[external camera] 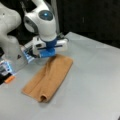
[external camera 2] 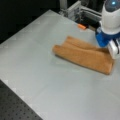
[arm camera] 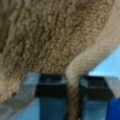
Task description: Folding a towel twice
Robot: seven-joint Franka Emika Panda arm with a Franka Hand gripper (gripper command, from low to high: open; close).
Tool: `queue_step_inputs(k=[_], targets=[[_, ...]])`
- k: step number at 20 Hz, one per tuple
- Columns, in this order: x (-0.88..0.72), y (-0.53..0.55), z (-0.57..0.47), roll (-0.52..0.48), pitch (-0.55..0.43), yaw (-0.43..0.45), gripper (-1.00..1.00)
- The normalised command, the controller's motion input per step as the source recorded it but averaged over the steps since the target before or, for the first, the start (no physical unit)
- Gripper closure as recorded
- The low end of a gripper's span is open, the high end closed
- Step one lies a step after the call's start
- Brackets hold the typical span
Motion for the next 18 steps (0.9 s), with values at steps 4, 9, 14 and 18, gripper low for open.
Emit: queue_step_inputs(k=[4, 9, 14, 18], targets=[[-0.42, 0.01, -0.16, 0.123, -0.186, -0.020, -1.00], [-0.29, 0.03, -0.23, 0.138, -0.283, -0.056, -1.00], [-0.20, 0.07, -0.21, 0.131, -0.266, -0.062, -1.00], [-0.24, 0.11, 0.04, 0.149, -0.117, -0.044, -1.00]])
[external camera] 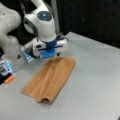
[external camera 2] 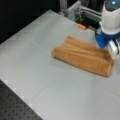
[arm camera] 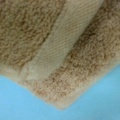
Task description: Folding a towel twice
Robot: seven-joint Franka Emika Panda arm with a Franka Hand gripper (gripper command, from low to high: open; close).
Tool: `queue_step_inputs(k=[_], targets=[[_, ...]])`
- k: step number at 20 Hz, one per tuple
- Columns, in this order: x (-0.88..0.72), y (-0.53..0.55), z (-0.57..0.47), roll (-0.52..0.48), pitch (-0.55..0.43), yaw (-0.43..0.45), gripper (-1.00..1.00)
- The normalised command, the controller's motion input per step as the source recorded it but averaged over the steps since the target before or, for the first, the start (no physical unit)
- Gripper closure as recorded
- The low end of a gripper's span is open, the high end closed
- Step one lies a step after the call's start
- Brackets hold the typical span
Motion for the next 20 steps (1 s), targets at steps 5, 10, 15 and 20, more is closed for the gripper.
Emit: queue_step_inputs(k=[5, 10, 15, 20], targets=[[-0.21, 0.17, 0.20, 0.128, 0.041, -0.043, -1.00], [0.14, 0.28, 0.22, 0.044, 0.126, -0.119, -1.00], [0.48, 0.31, 0.15, -0.057, 0.120, -0.142, -1.00], [0.59, 0.17, -0.01, -0.177, 0.066, -0.028, -1.00]])
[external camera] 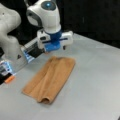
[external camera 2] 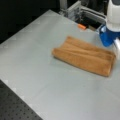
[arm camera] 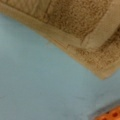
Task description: Folding a towel twice
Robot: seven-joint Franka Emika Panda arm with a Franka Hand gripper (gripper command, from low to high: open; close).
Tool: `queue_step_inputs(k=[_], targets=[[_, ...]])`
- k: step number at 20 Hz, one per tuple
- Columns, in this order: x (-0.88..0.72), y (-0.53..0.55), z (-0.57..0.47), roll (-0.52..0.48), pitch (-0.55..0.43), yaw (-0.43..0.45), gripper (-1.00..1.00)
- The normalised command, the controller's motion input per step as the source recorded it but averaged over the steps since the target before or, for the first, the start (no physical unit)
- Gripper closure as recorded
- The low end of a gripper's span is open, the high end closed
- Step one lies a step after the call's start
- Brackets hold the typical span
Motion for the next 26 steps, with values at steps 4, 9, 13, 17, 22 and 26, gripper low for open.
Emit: queue_step_inputs(k=[4, 9, 13, 17, 22, 26], targets=[[0.61, 0.08, 0.02, -0.214, 0.103, -0.006, -1.00], [0.54, 0.08, 0.14, -0.269, 0.164, 0.010, -1.00], [0.52, 0.11, 0.18, -0.268, 0.202, 0.017, -1.00], [0.48, 0.17, 0.17, -0.287, 0.255, -0.022, -1.00], [0.41, 0.17, 0.12, -0.212, 0.281, 0.050, -1.00], [0.37, 0.16, -0.04, -0.190, 0.274, 0.098, -1.00]])
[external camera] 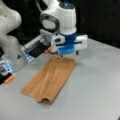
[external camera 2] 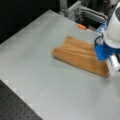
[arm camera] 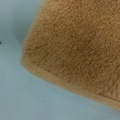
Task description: Folding a towel twice
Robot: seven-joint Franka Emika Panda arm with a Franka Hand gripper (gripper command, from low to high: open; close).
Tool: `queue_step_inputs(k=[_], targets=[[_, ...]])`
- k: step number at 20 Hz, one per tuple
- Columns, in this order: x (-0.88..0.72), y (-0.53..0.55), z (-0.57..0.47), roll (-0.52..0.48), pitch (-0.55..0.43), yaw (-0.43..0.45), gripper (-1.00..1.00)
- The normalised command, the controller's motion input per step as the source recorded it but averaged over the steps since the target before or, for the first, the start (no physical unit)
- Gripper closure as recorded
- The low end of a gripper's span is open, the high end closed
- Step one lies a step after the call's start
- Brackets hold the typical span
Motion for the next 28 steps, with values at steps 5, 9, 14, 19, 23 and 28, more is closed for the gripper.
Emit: queue_step_inputs(k=[5, 9, 14, 19, 23, 28], targets=[[0.37, 0.15, -0.20, -0.210, 0.237, 0.108, -1.00], [0.31, 0.15, -0.15, -0.251, 0.182, 0.014, -1.00], [0.22, 0.19, -0.12, -0.230, 0.141, -0.026, -1.00], [0.15, 0.21, -0.04, -0.193, 0.134, -0.017, -1.00], [0.12, 0.21, -0.12, -0.189, 0.126, -0.025, -1.00], [0.10, 0.15, -0.19, -0.206, 0.089, -0.020, -1.00]])
